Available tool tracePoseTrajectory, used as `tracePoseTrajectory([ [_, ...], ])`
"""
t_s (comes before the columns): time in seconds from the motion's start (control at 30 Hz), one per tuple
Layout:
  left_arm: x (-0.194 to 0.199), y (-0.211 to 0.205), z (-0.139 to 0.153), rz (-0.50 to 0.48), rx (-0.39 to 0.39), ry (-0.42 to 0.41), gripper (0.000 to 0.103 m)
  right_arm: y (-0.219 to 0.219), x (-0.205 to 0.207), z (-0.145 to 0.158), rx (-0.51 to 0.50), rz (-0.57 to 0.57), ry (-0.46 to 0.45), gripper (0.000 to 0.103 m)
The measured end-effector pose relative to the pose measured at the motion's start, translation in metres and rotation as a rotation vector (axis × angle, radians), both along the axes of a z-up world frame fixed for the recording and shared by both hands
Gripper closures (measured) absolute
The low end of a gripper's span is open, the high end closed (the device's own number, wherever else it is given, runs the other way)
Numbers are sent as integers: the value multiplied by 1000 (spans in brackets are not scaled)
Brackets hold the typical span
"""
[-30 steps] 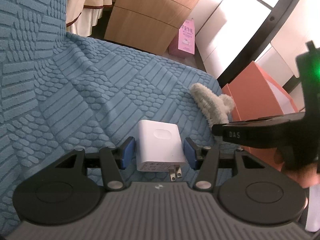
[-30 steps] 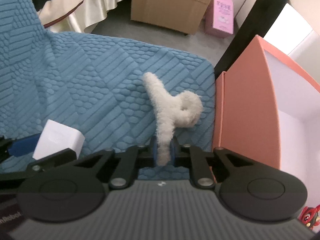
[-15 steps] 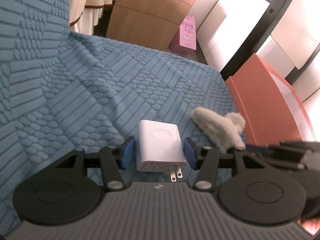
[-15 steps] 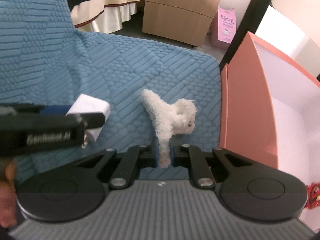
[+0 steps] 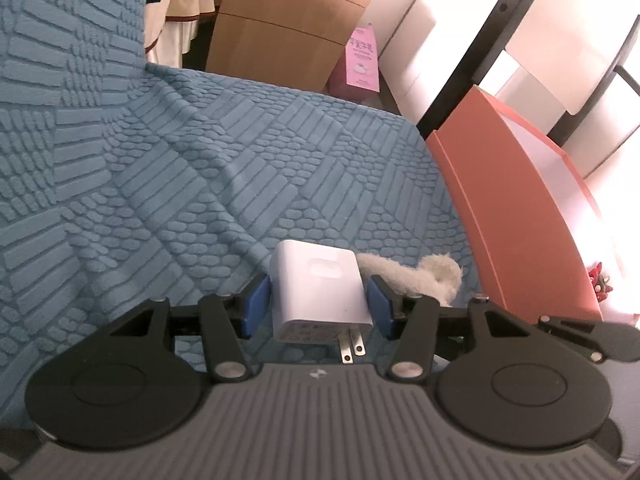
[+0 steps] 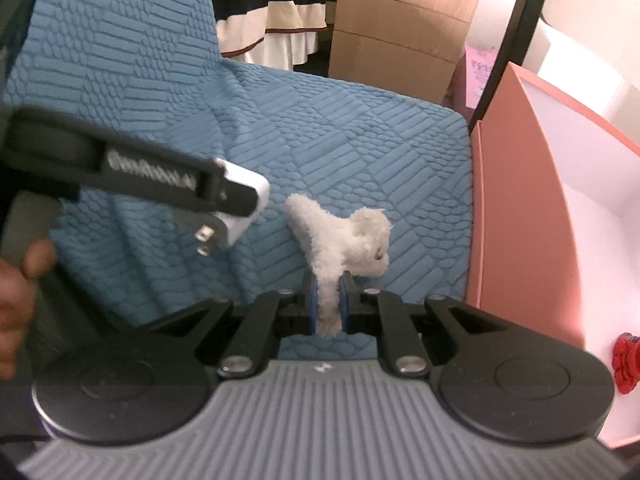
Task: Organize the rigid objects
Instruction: 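Lift the hair clip with the right gripper while the left gripper lifts and regrips the charger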
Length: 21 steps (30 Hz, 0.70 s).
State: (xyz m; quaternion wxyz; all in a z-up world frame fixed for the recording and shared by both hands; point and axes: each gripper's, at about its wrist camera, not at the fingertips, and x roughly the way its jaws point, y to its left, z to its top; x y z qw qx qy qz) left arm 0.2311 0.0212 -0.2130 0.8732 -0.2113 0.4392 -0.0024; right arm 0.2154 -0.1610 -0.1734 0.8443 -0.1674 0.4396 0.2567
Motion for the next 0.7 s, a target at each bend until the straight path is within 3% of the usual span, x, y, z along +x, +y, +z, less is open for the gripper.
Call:
tracePoseTrajectory([
  [0.37,19,6,-11,36,6,18,44,-10,4,-7,99,8,28,84],
  [0.4,19,5,-11,32,5,14,44,-10,4,-7,104,9,29,81],
  [0.47,20,3,-10,27,5,8,44,-8,4,-4,115,11,14,64],
  [0.7,20,7,-11,41,-9,10,44,-11,8,0,131,-46,-72,43],
])
